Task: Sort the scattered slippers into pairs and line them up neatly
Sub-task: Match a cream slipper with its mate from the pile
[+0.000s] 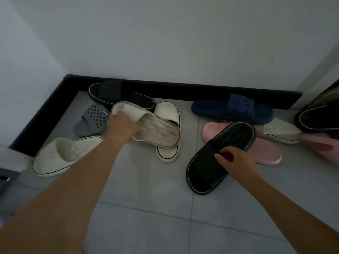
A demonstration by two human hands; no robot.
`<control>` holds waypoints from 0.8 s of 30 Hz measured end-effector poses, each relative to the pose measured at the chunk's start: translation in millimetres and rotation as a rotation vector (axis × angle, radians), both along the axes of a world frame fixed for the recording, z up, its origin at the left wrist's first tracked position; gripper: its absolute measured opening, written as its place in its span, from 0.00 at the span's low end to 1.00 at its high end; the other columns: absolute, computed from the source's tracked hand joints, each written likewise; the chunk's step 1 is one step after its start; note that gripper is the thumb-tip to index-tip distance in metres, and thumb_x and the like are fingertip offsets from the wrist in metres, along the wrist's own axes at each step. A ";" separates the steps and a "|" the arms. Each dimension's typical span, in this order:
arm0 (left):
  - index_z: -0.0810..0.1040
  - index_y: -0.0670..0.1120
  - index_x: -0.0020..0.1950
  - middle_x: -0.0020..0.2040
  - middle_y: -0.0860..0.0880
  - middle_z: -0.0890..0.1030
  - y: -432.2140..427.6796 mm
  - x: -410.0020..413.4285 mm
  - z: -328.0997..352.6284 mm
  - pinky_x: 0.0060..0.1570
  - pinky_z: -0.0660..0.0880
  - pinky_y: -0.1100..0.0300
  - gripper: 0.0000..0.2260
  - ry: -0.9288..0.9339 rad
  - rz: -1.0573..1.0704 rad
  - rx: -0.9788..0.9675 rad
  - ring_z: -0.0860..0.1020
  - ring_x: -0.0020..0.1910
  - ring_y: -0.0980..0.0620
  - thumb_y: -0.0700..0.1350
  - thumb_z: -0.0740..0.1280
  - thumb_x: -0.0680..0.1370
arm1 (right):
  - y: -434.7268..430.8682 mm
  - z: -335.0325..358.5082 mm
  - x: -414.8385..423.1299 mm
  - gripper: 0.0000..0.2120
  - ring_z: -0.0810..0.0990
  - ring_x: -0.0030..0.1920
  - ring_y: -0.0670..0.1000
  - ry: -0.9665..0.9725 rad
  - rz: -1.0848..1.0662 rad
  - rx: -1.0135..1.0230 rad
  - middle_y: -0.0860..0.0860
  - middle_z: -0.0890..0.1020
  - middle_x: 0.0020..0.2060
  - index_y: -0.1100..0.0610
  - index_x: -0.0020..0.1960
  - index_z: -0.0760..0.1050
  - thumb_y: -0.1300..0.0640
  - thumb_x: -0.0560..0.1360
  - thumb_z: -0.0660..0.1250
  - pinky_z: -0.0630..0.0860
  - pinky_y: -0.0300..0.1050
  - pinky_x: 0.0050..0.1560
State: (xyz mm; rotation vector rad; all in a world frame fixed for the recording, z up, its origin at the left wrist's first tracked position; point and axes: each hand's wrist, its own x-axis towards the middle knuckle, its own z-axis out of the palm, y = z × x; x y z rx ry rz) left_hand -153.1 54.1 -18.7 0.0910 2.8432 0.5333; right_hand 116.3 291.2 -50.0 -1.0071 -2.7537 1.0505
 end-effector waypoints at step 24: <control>0.59 0.50 0.70 0.66 0.50 0.60 139.8 273.7 79.5 0.61 0.69 0.55 0.40 0.031 -1.115 0.019 0.62 0.66 0.49 0.54 0.72 0.62 | 104.2 86.7 234.4 0.20 0.73 0.60 0.55 -0.483 -0.139 0.205 0.54 0.71 0.61 0.51 0.63 0.72 0.44 0.74 0.66 0.74 0.50 0.59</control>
